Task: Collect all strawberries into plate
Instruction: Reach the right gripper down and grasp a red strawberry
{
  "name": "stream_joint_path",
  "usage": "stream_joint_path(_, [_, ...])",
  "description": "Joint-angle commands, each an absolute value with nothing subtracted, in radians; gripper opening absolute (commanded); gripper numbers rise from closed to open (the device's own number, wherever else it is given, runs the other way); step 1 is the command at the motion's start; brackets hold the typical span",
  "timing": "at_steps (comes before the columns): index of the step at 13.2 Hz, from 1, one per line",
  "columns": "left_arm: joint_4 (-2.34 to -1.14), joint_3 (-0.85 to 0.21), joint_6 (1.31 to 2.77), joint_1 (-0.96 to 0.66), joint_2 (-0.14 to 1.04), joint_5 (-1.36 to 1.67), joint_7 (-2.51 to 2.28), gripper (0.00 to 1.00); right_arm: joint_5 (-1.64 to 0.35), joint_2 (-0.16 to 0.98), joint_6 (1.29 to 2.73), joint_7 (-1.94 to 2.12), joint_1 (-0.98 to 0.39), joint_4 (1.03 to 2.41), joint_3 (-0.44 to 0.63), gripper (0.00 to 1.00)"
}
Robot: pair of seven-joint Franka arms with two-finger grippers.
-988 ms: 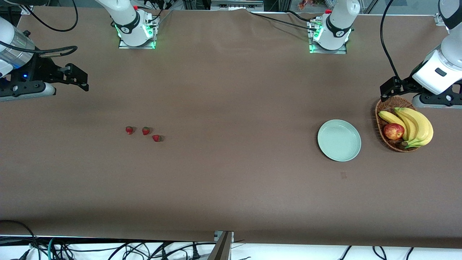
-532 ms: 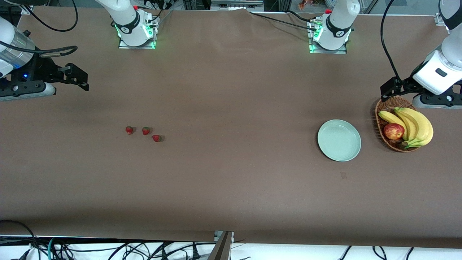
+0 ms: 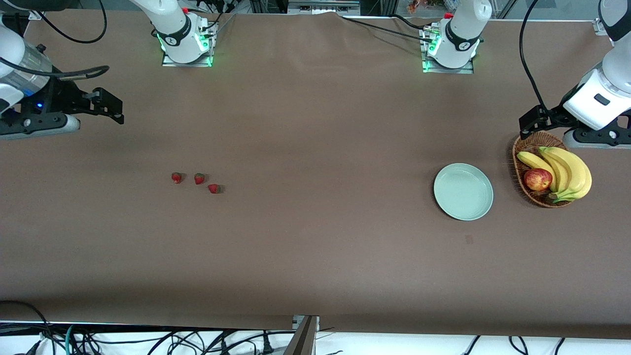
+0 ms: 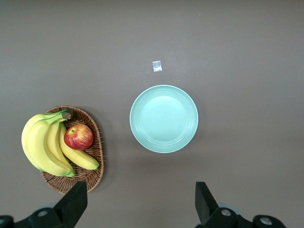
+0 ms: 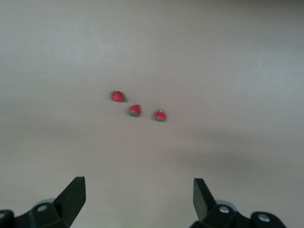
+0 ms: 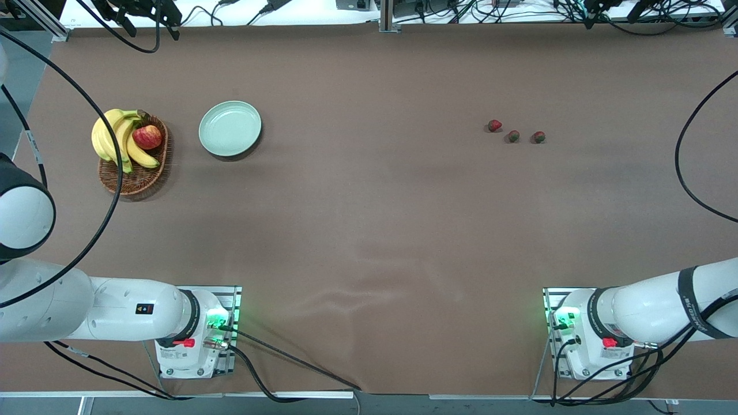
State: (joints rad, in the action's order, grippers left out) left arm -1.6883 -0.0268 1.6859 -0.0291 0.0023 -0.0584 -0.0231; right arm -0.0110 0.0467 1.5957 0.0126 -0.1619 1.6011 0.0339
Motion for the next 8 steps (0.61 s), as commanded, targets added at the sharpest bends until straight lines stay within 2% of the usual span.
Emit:
stream_joint_path(1, [-1.657, -0.031, 1.671, -0.026, 0.018, -0.051, -0.026, 1.00, -0.026, 0.034, 1.757, 0.020, -0.163, 1.773, 0.029, 1.00])
stream_joint_path(5, [-1.657, -0.031, 1.667, -0.026, 0.017, -0.051, -0.026, 1.00, -0.026, 0.086, 2.075, 0.021, -0.163, 1.998, 0.020, 1.00])
stream_joint_path(8, [-1.658, -0.031, 1.667, -0.026, 0.017, -0.051, -0.026, 1.00, -0.026, 0.178, 2.222, 0.023, -0.161, 2.071, 0.021, 1.00])
